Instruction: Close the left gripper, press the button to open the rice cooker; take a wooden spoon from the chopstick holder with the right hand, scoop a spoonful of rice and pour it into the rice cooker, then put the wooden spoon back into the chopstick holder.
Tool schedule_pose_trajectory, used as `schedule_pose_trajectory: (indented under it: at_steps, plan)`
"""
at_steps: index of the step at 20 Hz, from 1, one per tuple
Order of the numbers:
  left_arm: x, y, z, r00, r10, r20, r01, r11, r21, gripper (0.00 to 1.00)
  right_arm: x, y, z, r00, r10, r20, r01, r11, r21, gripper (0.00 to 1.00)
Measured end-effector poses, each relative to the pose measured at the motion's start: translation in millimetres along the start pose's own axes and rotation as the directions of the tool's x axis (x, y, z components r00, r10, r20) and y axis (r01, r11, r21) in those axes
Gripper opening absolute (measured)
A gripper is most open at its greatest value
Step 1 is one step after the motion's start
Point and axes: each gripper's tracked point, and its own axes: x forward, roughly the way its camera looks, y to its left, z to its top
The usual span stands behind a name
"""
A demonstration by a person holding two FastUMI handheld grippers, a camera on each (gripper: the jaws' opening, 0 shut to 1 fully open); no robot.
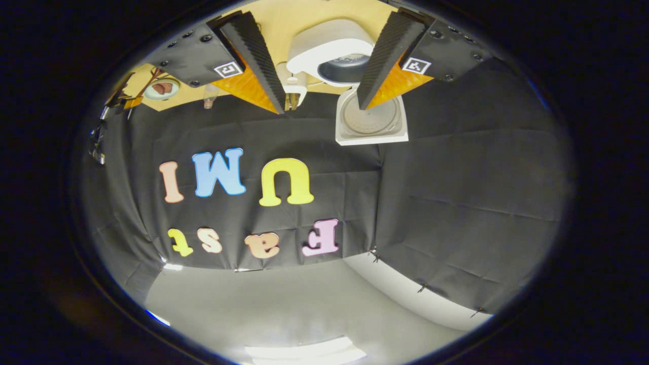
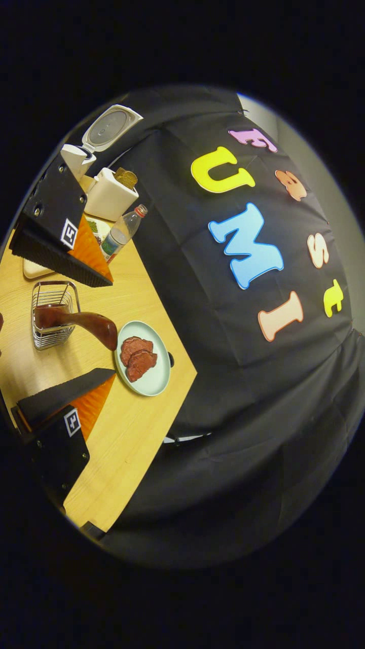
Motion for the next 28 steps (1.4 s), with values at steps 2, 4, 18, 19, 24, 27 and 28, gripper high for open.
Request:
schedule_pose_trajectory:
  at_steps: [2, 4, 18, 19, 24, 27, 28]
  plan:
    - [-4, 7, 1, 1.000, 0.018, -0.005, -0.018, 1.000, 0.009, 0.98, 10, 1, -9, 0.999, -0.004, -0.033, 0.004, 1.000, 0.008, 0.97]
    - [-8, 12, -1, 0.999, 0.033, -0.013, -0.033, 0.999, 0.006, 0.98, 18, 2, -21, 0.998, -0.004, -0.066, 0.005, 1.000, 0.011, 0.97]
    - [-13, 22, -4, 0.999, 0.033, -0.012, -0.032, 0.999, 0.026, 0.96, 10, 27, -39, 0.993, 0.034, -0.109, -0.043, 0.996, -0.078, 0.11]
    - [-12, 22, -5, 1.000, 0.026, -0.011, -0.025, 0.999, 0.023, 0.98, 5, 29, -35, 0.995, 0.028, -0.096, -0.037, 0.995, -0.098, 0.11]
    - [-5, 29, -14, 1.000, 0.010, -0.009, -0.010, 1.000, -0.004, 0.97, -16, 47, -7, 0.999, 0.032, -0.031, -0.036, 0.989, -0.140, 0.11]
    - [-3, 39, -23, 1.000, 0.004, -0.012, -0.005, 1.000, -0.027, 0.96, -29, 65, 8, 0.999, 0.053, 0.003, -0.052, 0.987, -0.150, 0.11]
    - [-1, 42, -26, 1.000, 0.004, -0.015, -0.004, 0.999, -0.034, 0.96, -33, 73, 11, 0.998, 0.064, 0.012, -0.062, 0.987, -0.151, 0.11]
